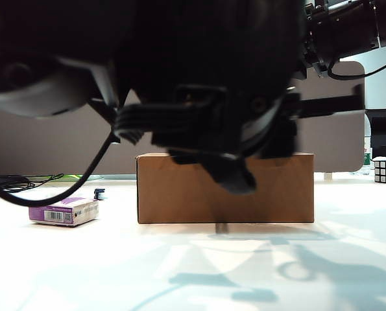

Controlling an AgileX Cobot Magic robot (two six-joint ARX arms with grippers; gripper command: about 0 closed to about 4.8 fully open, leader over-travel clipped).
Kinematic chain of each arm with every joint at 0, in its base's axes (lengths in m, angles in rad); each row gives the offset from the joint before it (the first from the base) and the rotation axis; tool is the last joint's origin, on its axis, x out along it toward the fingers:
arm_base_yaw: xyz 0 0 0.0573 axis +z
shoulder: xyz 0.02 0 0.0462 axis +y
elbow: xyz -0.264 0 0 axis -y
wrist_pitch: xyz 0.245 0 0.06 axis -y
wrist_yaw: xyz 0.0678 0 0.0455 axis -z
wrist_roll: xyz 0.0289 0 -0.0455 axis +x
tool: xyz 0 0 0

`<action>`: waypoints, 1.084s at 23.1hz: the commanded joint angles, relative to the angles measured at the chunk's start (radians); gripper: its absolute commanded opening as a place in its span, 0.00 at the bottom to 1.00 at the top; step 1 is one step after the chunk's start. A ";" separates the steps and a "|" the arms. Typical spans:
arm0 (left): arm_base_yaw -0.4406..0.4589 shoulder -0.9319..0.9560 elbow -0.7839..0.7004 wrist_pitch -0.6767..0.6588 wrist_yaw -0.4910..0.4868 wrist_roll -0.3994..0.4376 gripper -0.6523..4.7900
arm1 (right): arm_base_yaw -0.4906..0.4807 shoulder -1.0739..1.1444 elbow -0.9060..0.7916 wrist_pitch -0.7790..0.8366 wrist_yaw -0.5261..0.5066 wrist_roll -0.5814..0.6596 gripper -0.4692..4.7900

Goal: Open the third layer of the drawer on the table, pick up a pack of napkins on the table and put it in, and finally close the drawer.

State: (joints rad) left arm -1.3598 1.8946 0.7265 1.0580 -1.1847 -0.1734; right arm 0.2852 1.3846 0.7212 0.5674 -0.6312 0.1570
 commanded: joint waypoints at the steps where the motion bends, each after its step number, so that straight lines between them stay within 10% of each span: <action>1: -0.027 -0.011 -0.001 0.002 -0.008 -0.002 0.43 | 0.001 -0.002 0.006 0.016 0.003 0.000 0.08; 9: -0.140 -0.117 -0.087 -0.002 -0.135 0.114 0.45 | 0.001 -0.002 0.006 0.010 -0.001 0.000 0.08; 14: -0.143 -0.382 -0.299 -0.001 -0.192 0.080 0.26 | 0.001 -0.002 0.006 0.002 -0.027 0.005 0.08; 20: -0.026 -0.914 -0.579 -0.095 -0.048 0.158 0.26 | 0.000 -0.002 0.006 -0.015 -0.042 0.019 0.08; 25: 0.165 -1.246 -0.623 -0.444 -0.050 0.132 0.37 | 0.001 -0.004 0.006 -0.020 -0.045 0.032 0.08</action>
State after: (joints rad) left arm -1.2053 0.6788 0.0994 0.6613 -1.2182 -0.0387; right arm 0.2836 1.3846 0.7208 0.5400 -0.6674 0.1802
